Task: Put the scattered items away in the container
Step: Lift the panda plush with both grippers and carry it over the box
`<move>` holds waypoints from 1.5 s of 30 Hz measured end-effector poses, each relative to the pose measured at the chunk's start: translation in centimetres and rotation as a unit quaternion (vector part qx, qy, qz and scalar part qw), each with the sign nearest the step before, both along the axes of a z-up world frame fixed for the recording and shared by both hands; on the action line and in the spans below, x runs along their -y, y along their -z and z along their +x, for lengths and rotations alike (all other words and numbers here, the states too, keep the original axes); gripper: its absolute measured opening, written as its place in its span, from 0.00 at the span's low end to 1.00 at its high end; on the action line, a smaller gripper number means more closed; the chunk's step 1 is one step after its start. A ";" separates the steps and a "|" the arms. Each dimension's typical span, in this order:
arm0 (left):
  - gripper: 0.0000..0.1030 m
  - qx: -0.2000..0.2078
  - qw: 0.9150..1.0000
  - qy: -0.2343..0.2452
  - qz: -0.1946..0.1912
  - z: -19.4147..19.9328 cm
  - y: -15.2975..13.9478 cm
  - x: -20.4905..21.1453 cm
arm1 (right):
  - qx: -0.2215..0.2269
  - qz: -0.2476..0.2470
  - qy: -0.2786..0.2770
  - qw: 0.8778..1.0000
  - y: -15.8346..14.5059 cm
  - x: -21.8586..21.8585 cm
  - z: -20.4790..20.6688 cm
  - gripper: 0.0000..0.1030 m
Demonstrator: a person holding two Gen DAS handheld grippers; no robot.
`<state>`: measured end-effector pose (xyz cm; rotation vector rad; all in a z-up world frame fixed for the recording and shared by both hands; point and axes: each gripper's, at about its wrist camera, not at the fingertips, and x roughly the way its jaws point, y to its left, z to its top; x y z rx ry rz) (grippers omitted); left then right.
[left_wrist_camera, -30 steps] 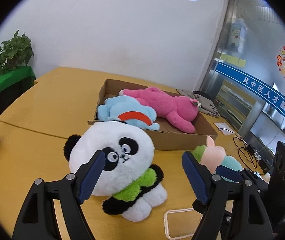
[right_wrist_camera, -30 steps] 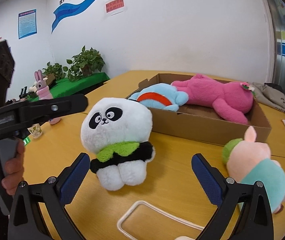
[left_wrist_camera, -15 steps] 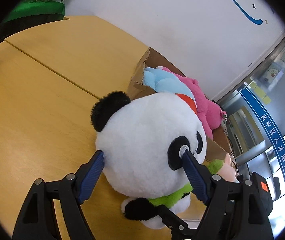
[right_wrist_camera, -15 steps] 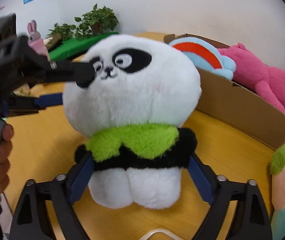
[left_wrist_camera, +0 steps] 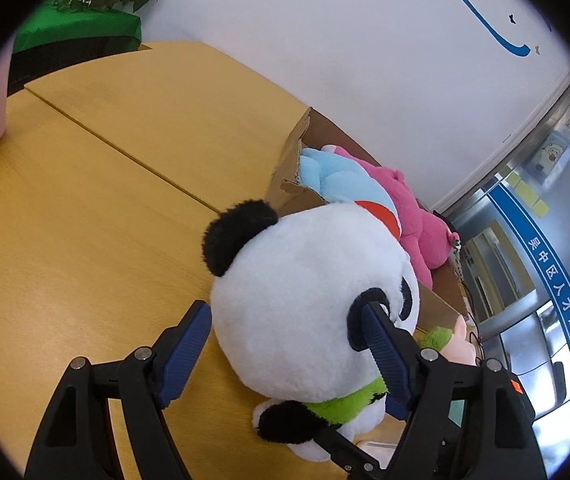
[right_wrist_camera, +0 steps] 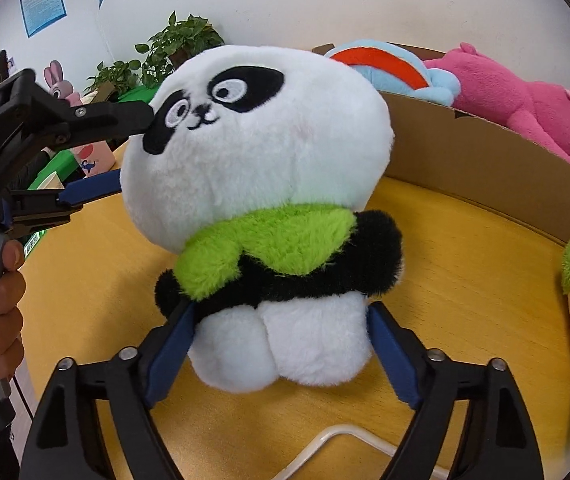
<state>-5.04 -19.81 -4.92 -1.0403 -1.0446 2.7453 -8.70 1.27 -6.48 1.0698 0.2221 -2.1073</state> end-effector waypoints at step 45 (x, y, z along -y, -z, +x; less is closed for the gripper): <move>0.61 -0.243 0.930 0.273 -0.024 -12.0 -21.4 -11.7 | -0.194 -0.106 0.091 0.971 -19.6 -11.3 -6.1 0.59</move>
